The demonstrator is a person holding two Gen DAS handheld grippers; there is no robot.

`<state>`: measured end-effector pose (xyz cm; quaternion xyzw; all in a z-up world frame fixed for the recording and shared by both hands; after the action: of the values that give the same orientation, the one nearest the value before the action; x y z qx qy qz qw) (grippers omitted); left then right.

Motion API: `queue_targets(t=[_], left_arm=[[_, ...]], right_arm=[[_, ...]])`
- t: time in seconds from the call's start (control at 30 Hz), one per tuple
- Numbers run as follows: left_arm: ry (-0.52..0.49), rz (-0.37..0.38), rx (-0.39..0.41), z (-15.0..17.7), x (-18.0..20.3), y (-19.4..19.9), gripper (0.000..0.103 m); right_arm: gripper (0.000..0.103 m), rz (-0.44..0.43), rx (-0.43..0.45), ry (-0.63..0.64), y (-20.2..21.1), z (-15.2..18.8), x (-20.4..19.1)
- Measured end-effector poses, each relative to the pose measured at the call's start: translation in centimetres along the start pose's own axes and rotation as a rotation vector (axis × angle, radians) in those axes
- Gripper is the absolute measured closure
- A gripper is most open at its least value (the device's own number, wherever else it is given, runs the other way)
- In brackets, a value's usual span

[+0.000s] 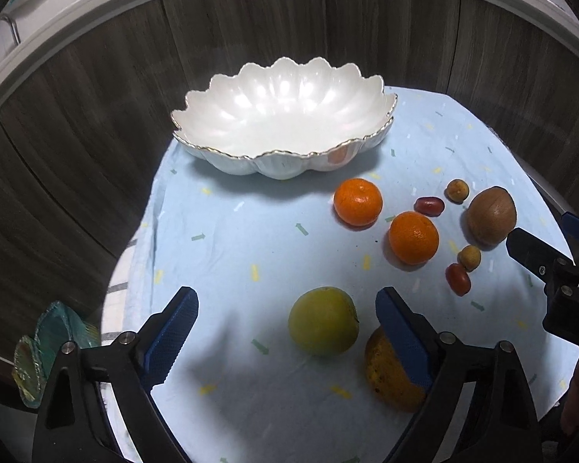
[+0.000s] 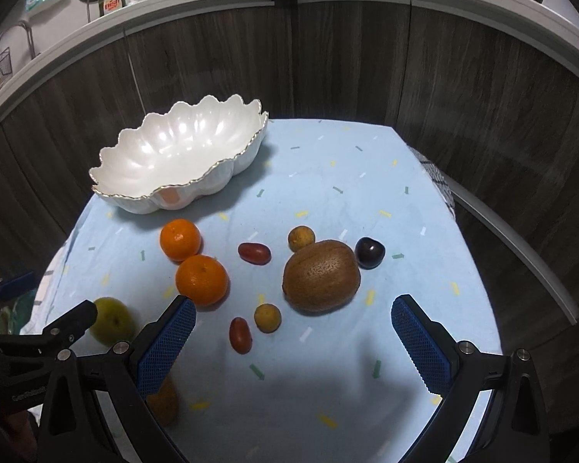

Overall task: Organize fruits
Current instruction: 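Move the left tool toward the green apple while the right tool approaches the brown kiwi, then close the left tool on the green apple while the right tool grasps the kiwi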

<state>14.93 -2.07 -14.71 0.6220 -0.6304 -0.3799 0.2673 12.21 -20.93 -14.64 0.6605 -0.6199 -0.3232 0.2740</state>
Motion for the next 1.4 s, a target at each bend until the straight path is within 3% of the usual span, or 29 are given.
queue_targets(t=[0.23,0.57,0.87,0.93,1.17,1.2,1.4], left_arm=[[0.006,0.037,-0.036,0.2,0.5,-1.6,0.009],[0.029,0.067,-0.086,0.7,0.6,-3.6,0.02],[0.057,0.106,-0.12,0.8,0.8,-4.8,0.022],[0.058,0.118,-0.134,0.9,0.9,-5.1,0.03],[0.061,0.142,-0.153,1.0,1.4,-5.7,0.037],[0.059,0.143,-0.153,1.0,1.4,-5.7,0.042],[0.02,0.113,-0.122,1.1,1.9,-5.8,0.053]], right_arm=[[0.0,0.009,-0.009,-0.004,-1.5,0.1,0.5],[0.0,0.028,-0.015,-0.002,-3.3,0.1,1.0],[0.003,0.067,-0.014,-0.007,-5.0,-0.7,1.5],[0.005,0.075,-0.026,-0.01,-5.7,-0.9,1.7],[0.013,0.064,-0.064,-0.034,-7.7,-1.0,2.2],[0.014,0.061,-0.071,-0.037,-8.0,-1.0,2.2],[0.029,0.056,-0.097,-0.04,-9.3,-0.6,2.3]])
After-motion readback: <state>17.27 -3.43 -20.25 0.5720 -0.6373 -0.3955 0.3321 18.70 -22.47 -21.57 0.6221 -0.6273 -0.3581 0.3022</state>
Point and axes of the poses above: each gripper's, at about its wrist camera, not at the fingertips, and y roughly against the way its jaws point, x to its right, z to its underside, the point moved 1 cm from there along -y, roughly the way its jaws point, and after that the axes turned 3 degrees about -z, right-handed, at the moved point
